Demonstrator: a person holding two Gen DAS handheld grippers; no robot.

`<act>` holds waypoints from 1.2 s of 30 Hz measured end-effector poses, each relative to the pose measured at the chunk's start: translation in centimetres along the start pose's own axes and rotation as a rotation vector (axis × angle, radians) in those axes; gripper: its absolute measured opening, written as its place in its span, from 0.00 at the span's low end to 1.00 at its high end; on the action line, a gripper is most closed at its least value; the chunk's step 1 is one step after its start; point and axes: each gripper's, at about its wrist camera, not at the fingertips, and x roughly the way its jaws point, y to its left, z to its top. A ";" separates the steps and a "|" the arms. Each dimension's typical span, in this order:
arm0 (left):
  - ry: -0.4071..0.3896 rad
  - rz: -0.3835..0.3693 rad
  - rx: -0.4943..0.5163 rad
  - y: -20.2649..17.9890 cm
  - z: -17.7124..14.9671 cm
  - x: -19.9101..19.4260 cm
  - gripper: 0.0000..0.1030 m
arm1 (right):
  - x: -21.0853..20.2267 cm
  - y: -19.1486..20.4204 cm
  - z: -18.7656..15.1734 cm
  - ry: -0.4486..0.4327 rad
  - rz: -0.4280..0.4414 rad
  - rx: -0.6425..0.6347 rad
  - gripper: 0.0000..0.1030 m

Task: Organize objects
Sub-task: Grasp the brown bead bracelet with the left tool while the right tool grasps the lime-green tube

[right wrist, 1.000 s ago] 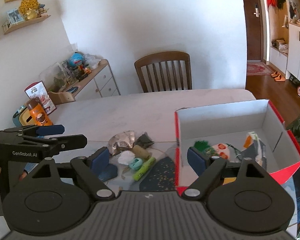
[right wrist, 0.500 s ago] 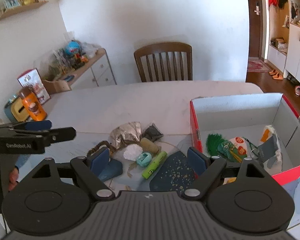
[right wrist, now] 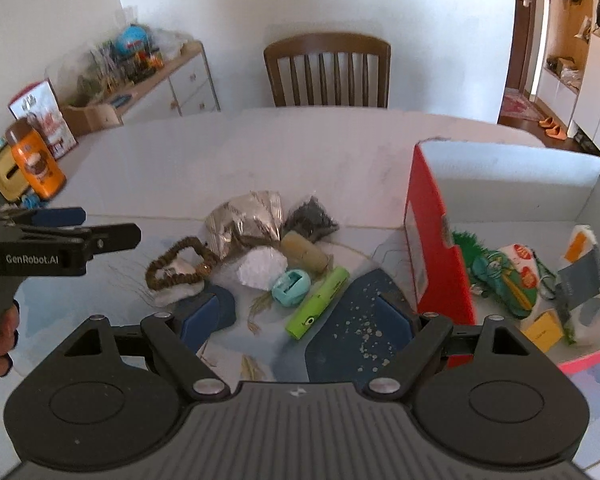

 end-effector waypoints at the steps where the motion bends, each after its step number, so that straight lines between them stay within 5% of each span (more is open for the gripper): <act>1: 0.007 0.002 0.001 0.2 0.0 0.5 0.99 | 0.6 0.0 0.0 0.008 -0.004 0.000 0.83; 9: 0.105 -0.025 -0.010 1.9 -0.1 4.5 0.94 | 4.8 -0.5 -0.4 0.072 -0.035 0.018 0.82; 19: 0.172 -0.035 0.029 1.9 -0.6 7.4 0.73 | 8.7 -1.1 -0.4 0.145 -0.062 0.030 0.76; 36: 0.208 -0.142 0.007 1.9 -0.4 8.5 0.16 | 10.6 -1.0 -0.3 0.204 -0.113 0.001 0.31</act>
